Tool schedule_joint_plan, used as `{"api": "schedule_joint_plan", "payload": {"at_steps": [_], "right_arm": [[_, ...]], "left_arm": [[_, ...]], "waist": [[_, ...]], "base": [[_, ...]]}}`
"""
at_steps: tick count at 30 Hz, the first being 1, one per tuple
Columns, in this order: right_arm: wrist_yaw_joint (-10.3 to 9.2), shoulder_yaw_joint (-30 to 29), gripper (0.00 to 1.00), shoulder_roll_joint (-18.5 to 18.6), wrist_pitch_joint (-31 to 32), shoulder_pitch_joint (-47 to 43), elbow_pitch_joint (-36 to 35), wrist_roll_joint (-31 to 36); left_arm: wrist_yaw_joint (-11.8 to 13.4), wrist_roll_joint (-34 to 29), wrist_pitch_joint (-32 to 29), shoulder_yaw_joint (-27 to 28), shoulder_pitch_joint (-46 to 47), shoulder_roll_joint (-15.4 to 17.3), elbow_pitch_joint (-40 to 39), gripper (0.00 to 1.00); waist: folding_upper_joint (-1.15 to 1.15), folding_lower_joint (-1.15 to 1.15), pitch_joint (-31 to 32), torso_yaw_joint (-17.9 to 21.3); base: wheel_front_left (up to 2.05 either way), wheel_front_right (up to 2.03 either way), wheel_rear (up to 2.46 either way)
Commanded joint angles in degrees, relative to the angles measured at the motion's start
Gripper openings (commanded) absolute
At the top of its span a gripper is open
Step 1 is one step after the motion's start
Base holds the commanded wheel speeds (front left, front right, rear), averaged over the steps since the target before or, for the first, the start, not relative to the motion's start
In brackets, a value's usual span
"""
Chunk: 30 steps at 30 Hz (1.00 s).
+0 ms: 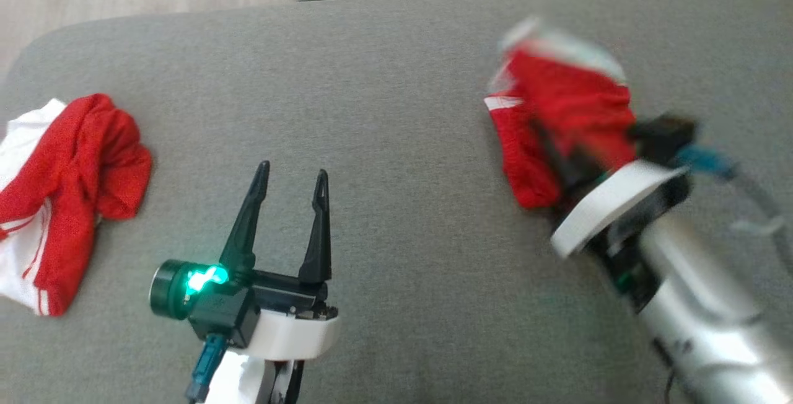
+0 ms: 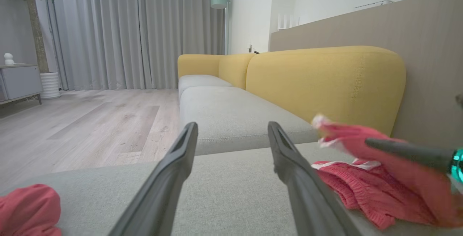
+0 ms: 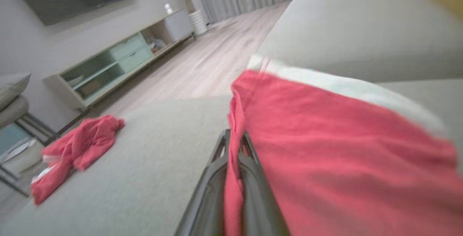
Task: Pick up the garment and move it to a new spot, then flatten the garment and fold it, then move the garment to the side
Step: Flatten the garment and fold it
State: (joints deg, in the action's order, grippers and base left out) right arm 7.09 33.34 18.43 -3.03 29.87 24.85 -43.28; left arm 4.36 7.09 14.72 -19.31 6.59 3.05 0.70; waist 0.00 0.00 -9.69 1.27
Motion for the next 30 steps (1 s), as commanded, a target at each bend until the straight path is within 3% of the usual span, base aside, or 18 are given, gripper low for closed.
{"api": "schedule_joint_plan", "payload": {"at_steps": [1, 2, 5, 8, 10, 12, 15, 19, 23, 30], "right_arm": [[0.40, 1.03, 0.83, -0.72, -0.54, -0.97, -0.27, 1.68], [0.40, 0.63, 1.00, -1.53, -1.36, -1.55, 1.02, 2.51], [0.40, -2.32, 1.00, -3.14, -6.95, -2.65, 2.33, 4.32], [0.40, -7.58, 1.00, -2.10, -11.05, -4.41, 2.03, 7.76], [0.40, -9.78, 1.00, -1.63, -11.55, -5.40, 1.63, 9.65], [0.40, -15.76, 1.00, -1.71, -11.88, -8.07, 0.00, 13.09], [0.40, -23.85, 1.00, -3.60, -11.94, -14.61, -4.83, 17.57], [0.40, -29.60, 1.00, -7.42, -11.95, -24.51, -9.62, 19.58], [0.40, -31.14, 1.00, -9.73, -11.96, -32.48, -13.21, 22.85], [0.40, -29.39, 1.00, -11.67, -11.96, -37.49, -15.00, 29.25]], "left_arm": [[-0.36, -0.12, 0.28, 1.30, 0.56, 0.00, -1.50, 1.00], [-0.31, -0.10, 0.28, 1.20, 0.50, -0.03, -1.42, 1.00], [0.23, 0.45, 0.28, 1.43, 0.04, -0.09, -1.50, 1.00], [0.72, 1.26, 0.28, 2.03, -0.95, -0.12, -1.86, 1.00], [0.90, 1.53, 0.28, 2.35, -1.40, -0.13, -1.98, 1.00], [1.30, 2.50, 0.28, 3.11, -2.52, -0.14, -2.18, 1.00], [1.81, 3.62, 0.28, 3.97, -4.22, -0.15, -2.59, 1.00], [2.08, 4.55, 0.28, 5.25, -7.41, -0.16, -3.53, 1.00], [1.90, 4.95, 0.28, 6.41, -12.40, -0.16, -1.59, 1.00], [1.83, -0.32, 0.28, 7.58, -15.58, -0.14, 3.25, 1.00]], "waist": [[0.00, 0.00, 0.31, -0.92], [0.00, 0.00, 0.46, -1.32], [0.00, 0.00, 1.05, -2.21], [0.00, 0.00, 2.21, -2.73], [0.00, 0.00, 2.81, -2.82], [0.00, 0.00, 4.04, -2.91], [0.00, 0.00, 6.48, -3.27], [0.00, 0.00, 10.17, -3.71], [0.00, 0.00, 13.45, -3.47], [0.00, 0.00, 15.28, -2.22]], "base": [[0.00, 0.00, 0.00], [0.00, 0.00, 0.00], [0.00, 0.00, 0.00], [0.00, 0.00, 0.00], [0.00, 0.00, 0.00], [0.00, 0.00, 0.00], [0.00, 0.00, 0.00], [0.00, 0.00, 0.00], [0.00, 0.00, 0.00], [0.00, 0.00, 0.00]]}}
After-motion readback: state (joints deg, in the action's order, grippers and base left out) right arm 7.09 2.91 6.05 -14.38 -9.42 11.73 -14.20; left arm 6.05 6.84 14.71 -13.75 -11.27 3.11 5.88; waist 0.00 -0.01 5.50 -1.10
